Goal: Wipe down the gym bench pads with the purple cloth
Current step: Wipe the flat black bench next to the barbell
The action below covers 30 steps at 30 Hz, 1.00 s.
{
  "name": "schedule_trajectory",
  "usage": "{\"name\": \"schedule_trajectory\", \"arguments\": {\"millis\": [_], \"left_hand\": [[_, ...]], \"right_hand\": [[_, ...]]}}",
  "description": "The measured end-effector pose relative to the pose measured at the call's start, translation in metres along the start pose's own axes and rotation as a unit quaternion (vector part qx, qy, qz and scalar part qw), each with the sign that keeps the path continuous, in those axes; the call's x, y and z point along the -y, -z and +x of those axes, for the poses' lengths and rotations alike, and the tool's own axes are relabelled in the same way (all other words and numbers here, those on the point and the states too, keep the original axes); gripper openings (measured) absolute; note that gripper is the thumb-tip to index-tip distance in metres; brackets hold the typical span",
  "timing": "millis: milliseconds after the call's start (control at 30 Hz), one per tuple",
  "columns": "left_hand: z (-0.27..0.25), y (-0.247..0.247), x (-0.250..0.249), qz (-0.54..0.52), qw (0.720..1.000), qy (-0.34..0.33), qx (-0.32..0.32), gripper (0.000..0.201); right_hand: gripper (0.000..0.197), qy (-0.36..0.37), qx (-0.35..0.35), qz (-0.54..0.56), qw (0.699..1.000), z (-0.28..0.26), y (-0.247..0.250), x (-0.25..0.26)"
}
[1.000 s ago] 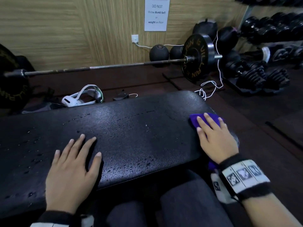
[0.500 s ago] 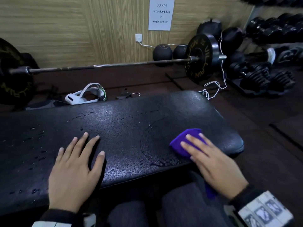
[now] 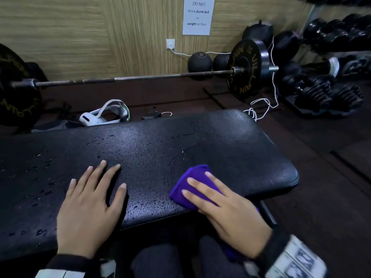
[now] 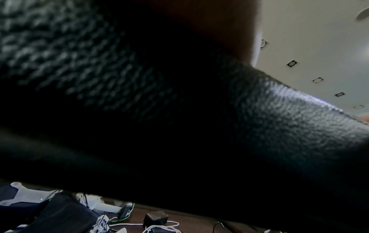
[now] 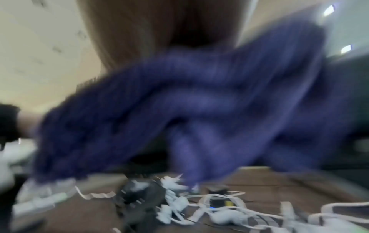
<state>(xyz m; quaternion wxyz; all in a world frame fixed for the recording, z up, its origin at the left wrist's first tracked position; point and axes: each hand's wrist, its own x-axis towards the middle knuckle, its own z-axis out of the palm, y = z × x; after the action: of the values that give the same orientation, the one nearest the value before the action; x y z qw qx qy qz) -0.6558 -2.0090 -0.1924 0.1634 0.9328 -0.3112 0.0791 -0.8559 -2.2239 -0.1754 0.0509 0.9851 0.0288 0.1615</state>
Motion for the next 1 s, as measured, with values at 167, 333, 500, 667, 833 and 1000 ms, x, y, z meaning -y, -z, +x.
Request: {"name": "schedule_trajectory", "arguments": {"millis": [167,333,500,667,833,1000], "left_hand": [[0.001,0.0,-0.001,0.0,1.0,-0.002,-0.004,0.062],[0.001,0.0,-0.001,-0.004,1.0,0.003,-0.004,0.062],[0.001,0.0,-0.001,-0.004,1.0,0.003,0.002,0.063],[0.0,0.0,0.0,-0.006,1.0,0.003,-0.002,0.062],[0.001,0.0,-0.001,-0.009,1.0,0.009,-0.002,0.061],[0.0,0.0,-0.001,-0.014,1.0,0.015,-0.005,0.061]], "right_hand": [[0.047,-0.135,0.077,0.049,0.987,-0.029,-0.007,-0.067],[0.055,-0.26,0.126,0.006,0.957,0.038,-0.02,-0.078],[0.05,-0.115,0.082,-0.008,0.99,0.069,-0.014,-0.016],[0.046,0.033,0.084,0.057,0.994,0.012,0.008,-0.016],[0.055,-0.073,0.185,0.064,0.978,0.011,0.015,-0.089],[0.069,-0.184,0.412,0.064,0.89,0.033,0.038,-0.105]]}}
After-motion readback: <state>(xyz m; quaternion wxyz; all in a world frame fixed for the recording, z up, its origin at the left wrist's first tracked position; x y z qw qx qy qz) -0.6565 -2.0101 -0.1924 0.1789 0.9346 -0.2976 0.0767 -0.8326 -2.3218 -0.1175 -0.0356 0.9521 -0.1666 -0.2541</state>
